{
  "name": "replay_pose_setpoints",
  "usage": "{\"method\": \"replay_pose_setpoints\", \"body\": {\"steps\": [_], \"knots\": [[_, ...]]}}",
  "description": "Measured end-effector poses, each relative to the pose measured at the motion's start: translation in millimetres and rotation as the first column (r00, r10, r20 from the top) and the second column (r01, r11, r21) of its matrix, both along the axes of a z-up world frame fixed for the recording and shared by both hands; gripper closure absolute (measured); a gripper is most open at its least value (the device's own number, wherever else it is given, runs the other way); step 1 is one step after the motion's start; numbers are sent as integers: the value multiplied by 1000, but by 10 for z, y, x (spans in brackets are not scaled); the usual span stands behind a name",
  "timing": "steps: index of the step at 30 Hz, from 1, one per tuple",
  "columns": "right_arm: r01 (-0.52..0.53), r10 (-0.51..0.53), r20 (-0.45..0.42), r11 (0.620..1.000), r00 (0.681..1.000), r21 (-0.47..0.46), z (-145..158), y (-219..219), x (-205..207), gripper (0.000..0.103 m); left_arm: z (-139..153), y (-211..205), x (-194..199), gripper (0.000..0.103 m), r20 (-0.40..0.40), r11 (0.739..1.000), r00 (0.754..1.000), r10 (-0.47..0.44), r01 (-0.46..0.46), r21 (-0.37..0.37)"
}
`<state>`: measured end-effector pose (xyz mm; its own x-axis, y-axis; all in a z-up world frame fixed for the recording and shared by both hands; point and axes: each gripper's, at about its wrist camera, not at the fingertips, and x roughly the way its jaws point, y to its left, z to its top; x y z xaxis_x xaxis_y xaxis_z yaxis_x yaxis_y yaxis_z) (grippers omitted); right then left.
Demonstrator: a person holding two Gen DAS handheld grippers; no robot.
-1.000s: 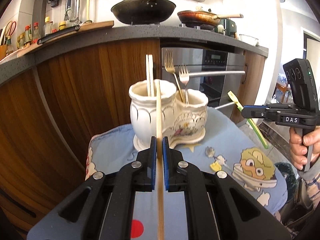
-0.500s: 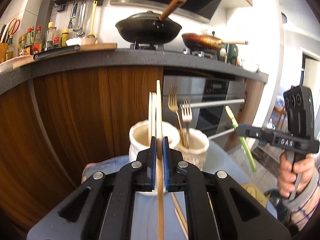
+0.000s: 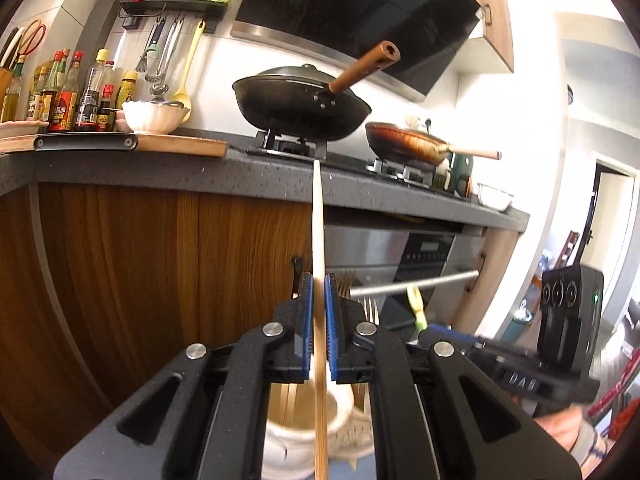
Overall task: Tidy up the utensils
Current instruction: 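Lift the chopstick with the left tool while the right tool carries the yellow utensil to the holder, then release the chopstick into the larger compartment while the right tool drops the yellow utensil into the smaller one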
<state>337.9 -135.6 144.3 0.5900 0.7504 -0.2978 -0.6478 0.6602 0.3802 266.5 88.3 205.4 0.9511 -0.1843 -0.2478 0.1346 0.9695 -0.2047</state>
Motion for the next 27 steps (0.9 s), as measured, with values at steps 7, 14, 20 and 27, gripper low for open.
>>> {"method": "replay_pose_setpoints", "body": {"steps": [7,14,20,27], "knots": [[32,-31,50,999,998,-24,-18,200,168,93,-37,37,260,97,60,998,997,57,-57,-6],[73,-69,114,997,991,-36,-124,342,217,93,-273,2,356,97,89,995,991,99,-100,9],[103,-88,159,991,983,-89,-268,393,104,93,-514,-9,244,97,66,993,990,121,-122,7],[104,-83,158,986,984,-132,-381,356,-81,93,-670,-114,19,97,32,992,994,103,-105,70]]}}
